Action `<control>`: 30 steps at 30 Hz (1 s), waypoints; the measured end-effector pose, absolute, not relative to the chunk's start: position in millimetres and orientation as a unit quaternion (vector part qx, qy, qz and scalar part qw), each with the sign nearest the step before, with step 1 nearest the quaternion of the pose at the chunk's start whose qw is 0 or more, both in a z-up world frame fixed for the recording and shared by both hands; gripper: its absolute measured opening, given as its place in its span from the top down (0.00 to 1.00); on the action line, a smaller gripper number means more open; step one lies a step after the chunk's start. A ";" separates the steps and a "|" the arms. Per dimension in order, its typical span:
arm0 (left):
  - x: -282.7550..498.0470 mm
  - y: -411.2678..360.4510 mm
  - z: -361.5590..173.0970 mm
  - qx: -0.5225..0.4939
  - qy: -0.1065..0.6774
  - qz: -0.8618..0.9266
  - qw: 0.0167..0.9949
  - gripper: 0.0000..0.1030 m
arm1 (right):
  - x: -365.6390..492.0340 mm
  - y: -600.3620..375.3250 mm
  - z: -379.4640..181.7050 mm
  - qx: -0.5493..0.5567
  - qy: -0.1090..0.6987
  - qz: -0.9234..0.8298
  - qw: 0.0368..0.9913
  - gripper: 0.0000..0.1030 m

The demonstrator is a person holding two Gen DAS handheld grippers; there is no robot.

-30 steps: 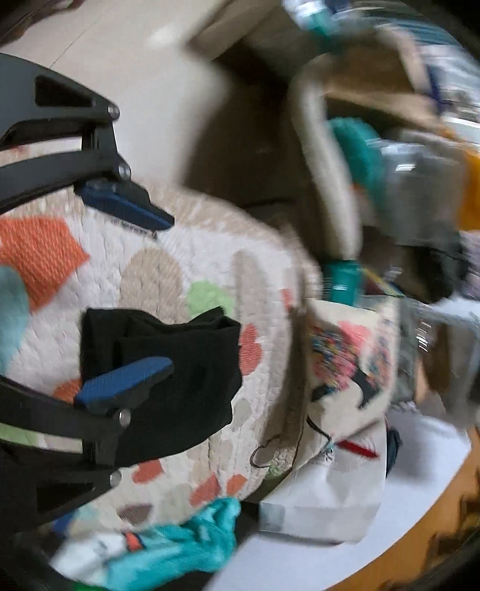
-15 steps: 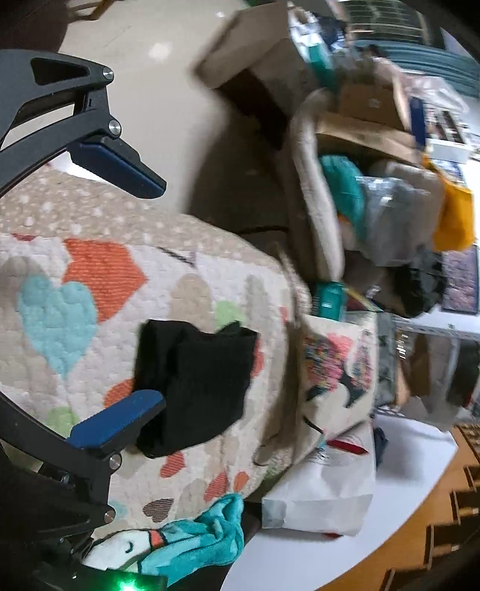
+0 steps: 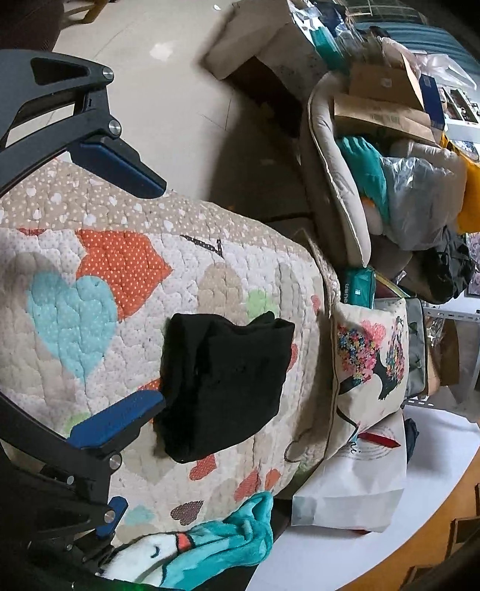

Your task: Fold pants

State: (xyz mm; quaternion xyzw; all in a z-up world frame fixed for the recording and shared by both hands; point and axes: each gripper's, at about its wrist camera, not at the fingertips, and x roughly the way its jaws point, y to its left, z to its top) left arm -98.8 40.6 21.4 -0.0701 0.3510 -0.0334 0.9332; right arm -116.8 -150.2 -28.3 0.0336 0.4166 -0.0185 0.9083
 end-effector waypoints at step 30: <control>-93.2 33.6 9.1 -0.061 0.380 -0.055 0.921 0.00 | -116.7 -149.9 -26.8 0.016 0.412 -0.020 0.911 0.16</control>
